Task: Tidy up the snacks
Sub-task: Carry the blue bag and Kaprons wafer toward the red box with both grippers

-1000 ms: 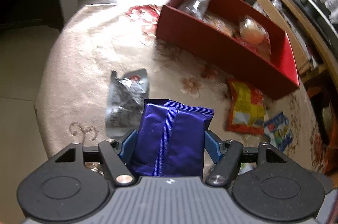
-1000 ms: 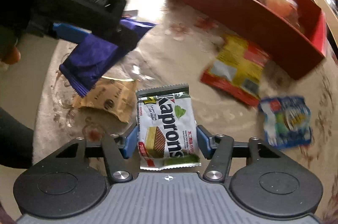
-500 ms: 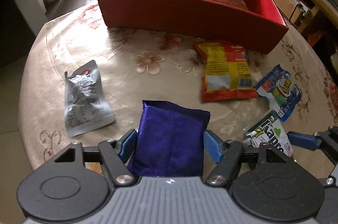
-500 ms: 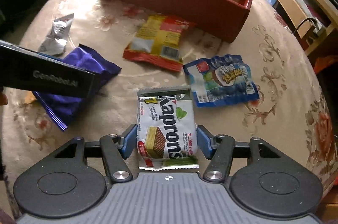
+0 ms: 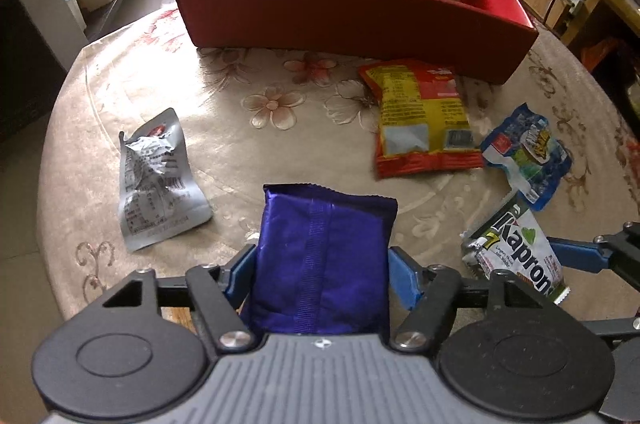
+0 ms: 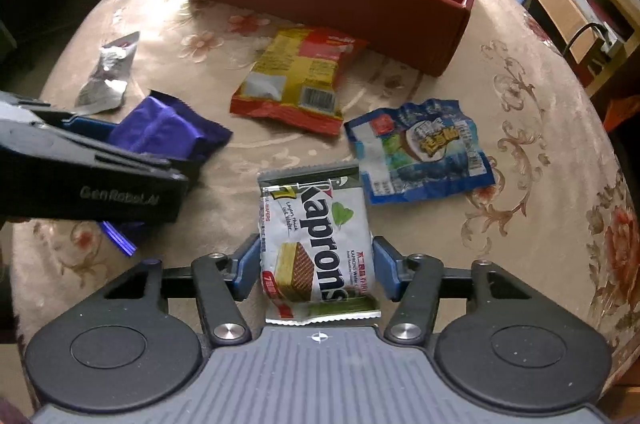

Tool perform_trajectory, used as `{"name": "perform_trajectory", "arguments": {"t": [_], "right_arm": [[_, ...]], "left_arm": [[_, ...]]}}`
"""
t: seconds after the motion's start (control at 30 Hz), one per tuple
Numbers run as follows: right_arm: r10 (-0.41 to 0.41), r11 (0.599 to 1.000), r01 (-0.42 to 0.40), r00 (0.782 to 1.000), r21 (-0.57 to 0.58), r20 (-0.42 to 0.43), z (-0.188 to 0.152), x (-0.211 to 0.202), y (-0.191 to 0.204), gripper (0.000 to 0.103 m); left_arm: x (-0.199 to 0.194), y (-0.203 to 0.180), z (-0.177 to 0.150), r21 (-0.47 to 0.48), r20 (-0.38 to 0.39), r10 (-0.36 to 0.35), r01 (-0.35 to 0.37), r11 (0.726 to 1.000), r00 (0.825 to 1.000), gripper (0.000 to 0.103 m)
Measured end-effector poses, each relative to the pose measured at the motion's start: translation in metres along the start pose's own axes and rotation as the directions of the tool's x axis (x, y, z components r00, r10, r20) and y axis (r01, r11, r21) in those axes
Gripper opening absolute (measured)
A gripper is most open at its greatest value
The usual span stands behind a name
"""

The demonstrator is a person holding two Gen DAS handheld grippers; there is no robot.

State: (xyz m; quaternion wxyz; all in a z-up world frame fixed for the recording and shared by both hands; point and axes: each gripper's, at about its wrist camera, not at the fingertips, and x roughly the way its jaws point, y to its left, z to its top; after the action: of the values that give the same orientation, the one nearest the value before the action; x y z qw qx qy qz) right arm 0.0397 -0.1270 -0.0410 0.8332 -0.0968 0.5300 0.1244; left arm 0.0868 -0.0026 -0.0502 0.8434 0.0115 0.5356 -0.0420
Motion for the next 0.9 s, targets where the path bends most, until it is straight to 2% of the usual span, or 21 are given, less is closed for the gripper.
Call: {"name": "perform_trajectory", "arguments": {"t": [0.13,0.43,0.9], "right_arm": [[-0.004,1.0,0.004,1.0,0.003,0.014,-0.002,-0.008,-0.002,0.065],[-0.026,0.996,0.017,0.994,0.086,0.107,0.002,-0.034,-0.018,0.065],[-0.029,0.992,0.006,0.984,0.13,0.178,0.007,-0.051,-0.026,0.065]], "left_arm": [[-0.008,0.001,-0.001,-0.011,0.018,-0.011,0.011,1.0,1.0,0.069],[-0.025,-0.002,-0.003,-0.021,0.05,-0.038,0.039,0.999,0.998,0.069],[-0.041,-0.008,0.014,-0.042,0.112,-0.065,0.07,0.997,0.992,0.069]]}}
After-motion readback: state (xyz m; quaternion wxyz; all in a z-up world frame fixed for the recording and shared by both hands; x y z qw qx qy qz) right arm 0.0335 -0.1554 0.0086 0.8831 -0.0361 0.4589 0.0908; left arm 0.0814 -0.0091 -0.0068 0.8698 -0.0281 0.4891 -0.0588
